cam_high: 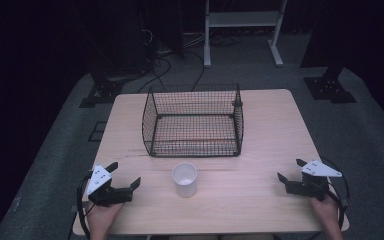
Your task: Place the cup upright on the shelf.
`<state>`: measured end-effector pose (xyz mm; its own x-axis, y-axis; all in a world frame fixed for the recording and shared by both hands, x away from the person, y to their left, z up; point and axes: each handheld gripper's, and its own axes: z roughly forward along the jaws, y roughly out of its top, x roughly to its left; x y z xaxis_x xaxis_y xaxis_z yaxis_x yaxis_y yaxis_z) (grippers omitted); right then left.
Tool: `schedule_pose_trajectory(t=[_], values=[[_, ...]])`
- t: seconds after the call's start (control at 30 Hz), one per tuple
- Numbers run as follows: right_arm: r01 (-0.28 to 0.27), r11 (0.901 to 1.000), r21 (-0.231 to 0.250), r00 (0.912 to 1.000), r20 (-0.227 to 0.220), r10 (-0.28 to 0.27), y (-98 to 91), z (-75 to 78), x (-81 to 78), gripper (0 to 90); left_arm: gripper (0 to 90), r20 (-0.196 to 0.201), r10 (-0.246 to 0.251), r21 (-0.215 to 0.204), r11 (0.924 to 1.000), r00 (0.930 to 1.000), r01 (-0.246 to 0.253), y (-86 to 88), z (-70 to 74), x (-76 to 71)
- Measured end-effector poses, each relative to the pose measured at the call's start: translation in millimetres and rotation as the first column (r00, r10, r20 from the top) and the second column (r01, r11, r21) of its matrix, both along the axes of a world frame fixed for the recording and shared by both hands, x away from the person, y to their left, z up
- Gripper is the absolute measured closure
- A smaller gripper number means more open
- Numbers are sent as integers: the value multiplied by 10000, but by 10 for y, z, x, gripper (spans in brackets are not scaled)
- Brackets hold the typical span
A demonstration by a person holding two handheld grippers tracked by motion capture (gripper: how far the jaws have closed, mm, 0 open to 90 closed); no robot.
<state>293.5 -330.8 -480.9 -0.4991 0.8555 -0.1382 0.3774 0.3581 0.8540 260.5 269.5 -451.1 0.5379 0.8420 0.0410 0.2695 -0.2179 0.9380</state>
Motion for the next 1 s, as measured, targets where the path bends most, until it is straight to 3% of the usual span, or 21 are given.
schedule_pose_trajectory(t=[0.07,0.6,1.0], values=[[15,10000,25,10000,-5,-15,-4,1,2,131,16,90,-13,171,9999,10000,12,-26,-1,-6],[-62,10000,-20,10000,-5,62,2,0,-1,131,16,39,-592,30,9982,9982,592,-94,29,-13],[-138,9999,19,9999,-100,138,0,0,7,131,16,30,-1392,107,9902,9903,1392,-255,79,-11]])
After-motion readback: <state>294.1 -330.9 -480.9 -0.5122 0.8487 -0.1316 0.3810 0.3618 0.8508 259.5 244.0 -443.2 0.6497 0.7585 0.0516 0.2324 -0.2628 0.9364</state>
